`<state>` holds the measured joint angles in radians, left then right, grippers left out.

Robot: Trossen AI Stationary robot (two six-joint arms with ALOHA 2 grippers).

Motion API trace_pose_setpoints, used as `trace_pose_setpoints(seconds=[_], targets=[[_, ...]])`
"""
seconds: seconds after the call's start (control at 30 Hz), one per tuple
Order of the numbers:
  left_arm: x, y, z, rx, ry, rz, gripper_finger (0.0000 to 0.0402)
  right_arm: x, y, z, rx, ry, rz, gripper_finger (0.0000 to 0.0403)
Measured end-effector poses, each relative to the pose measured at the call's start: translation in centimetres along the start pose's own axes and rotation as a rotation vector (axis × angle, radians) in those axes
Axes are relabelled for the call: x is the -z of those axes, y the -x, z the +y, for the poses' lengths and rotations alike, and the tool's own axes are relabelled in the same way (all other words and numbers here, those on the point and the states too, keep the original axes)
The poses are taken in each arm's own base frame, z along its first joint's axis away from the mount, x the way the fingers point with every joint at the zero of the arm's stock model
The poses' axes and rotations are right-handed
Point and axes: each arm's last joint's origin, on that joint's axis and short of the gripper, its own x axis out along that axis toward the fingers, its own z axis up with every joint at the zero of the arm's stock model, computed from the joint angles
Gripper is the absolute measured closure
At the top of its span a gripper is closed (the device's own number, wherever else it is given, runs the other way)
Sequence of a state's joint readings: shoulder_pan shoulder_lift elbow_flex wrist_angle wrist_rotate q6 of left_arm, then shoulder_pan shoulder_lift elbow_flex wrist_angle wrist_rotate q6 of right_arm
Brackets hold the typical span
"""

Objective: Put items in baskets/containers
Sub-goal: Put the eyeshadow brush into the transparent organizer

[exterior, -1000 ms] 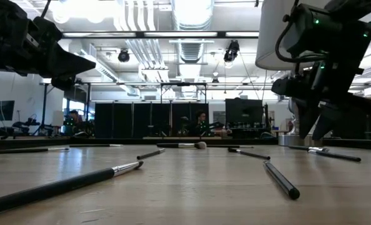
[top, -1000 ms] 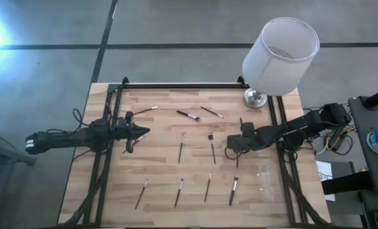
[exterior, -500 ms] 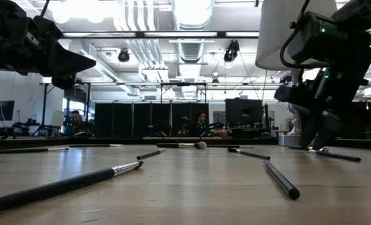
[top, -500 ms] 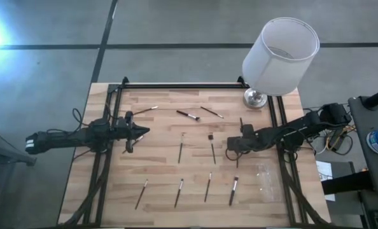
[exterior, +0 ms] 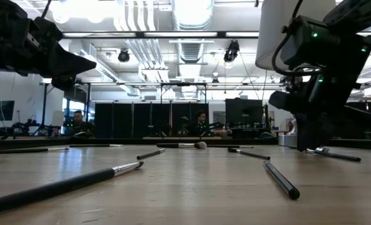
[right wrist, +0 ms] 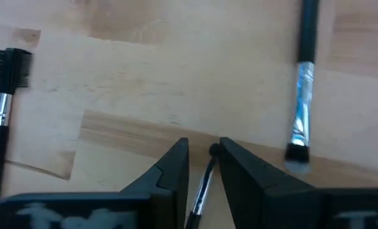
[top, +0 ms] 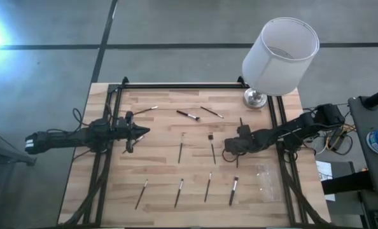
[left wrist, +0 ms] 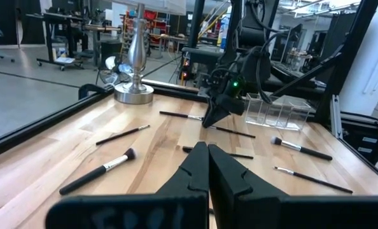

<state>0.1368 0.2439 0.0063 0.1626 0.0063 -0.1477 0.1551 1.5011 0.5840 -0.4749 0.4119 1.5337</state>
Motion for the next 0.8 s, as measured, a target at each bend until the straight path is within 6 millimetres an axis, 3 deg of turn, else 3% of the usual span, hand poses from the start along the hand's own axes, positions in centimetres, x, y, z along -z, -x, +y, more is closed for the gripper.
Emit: trace_pose_setpoints(seconds=[0.3, 0.57, 0.8], targets=[[0.3, -0.2, 0.0, -0.005, 0.009, 0.027, 0.0402, -0.2, 0.5, 0.6, -0.004, 0.054, 0.016, 0.039], [0.3, -0.2, 0.1, -0.006, 0.017, 0.032, 0.0402, 0.0, 1.4, 0.6, -0.037, 0.12, 0.004, 0.0394], [0.3, -0.2, 0.1, -0.006, 0.018, 0.032, 0.0402, 1.0, 4.3, 0.5, -0.144, 0.15, -0.15, 0.0394]])
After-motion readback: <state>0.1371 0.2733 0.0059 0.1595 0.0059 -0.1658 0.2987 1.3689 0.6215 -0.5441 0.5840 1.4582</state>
